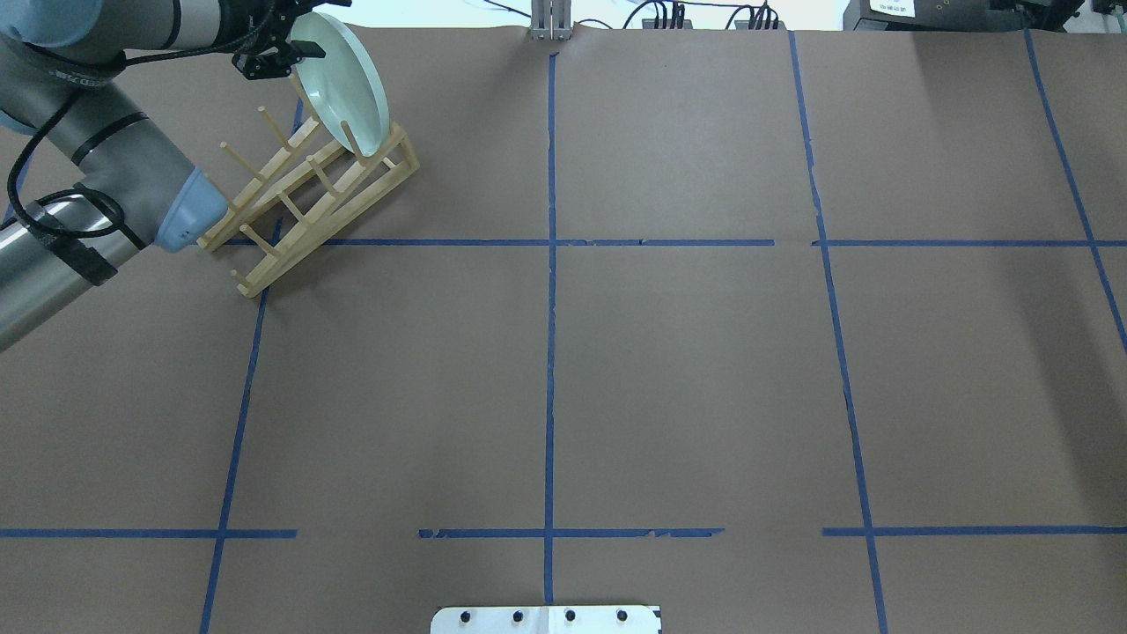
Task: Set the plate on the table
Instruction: 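Reach the left gripper to the pale green plate's rim in the rack, then grasp the plate rim with the left gripper and lift it out of the rack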
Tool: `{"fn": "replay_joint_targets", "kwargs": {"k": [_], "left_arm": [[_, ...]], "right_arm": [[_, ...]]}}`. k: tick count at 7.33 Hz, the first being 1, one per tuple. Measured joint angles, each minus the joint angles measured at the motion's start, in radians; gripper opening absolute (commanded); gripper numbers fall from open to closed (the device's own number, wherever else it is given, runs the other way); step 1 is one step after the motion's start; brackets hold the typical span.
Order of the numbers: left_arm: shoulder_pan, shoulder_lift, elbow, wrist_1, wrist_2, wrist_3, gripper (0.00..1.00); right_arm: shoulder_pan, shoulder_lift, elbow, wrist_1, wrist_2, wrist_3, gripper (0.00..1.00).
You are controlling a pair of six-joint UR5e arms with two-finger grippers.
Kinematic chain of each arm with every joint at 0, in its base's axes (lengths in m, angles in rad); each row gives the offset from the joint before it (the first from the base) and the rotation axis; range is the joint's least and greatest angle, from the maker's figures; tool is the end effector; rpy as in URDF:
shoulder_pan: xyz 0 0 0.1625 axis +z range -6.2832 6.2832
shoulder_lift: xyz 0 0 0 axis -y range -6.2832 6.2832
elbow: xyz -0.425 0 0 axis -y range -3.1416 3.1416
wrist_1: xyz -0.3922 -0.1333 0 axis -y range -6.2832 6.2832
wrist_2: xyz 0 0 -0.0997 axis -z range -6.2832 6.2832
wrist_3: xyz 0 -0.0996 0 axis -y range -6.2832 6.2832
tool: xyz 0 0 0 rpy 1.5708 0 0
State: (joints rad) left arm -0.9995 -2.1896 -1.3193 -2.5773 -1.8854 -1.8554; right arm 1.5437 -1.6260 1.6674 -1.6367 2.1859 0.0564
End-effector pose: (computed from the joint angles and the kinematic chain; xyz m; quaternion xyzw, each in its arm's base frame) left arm 0.3058 -0.6652 0.2886 0.1057 0.6291 -0.3778 0.6711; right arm 0.0632 -0.4680 0.6544 -0.0243 -0.3020 0.0177 0.9528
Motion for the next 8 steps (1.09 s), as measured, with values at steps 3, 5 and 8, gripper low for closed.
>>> {"fn": "replay_joint_targets", "kwargs": {"k": [3, 5, 8], "left_arm": [[0.002, -0.004, 0.028, -0.031, 0.000, 0.008, 0.00], [0.000, -0.003, 0.029, -0.045, -0.003, 0.009, 0.00], [-0.028, -0.002, 0.014, -0.068, -0.027, 0.011, 0.00]], "right_arm": [[0.000, 0.000, 0.000, 0.000, 0.000, 0.000, 1.00], [0.000, 0.000, 0.000, 0.000, 0.000, 0.000, 1.00], [0.000, 0.000, 0.000, 0.000, 0.000, 0.000, 1.00]]}}
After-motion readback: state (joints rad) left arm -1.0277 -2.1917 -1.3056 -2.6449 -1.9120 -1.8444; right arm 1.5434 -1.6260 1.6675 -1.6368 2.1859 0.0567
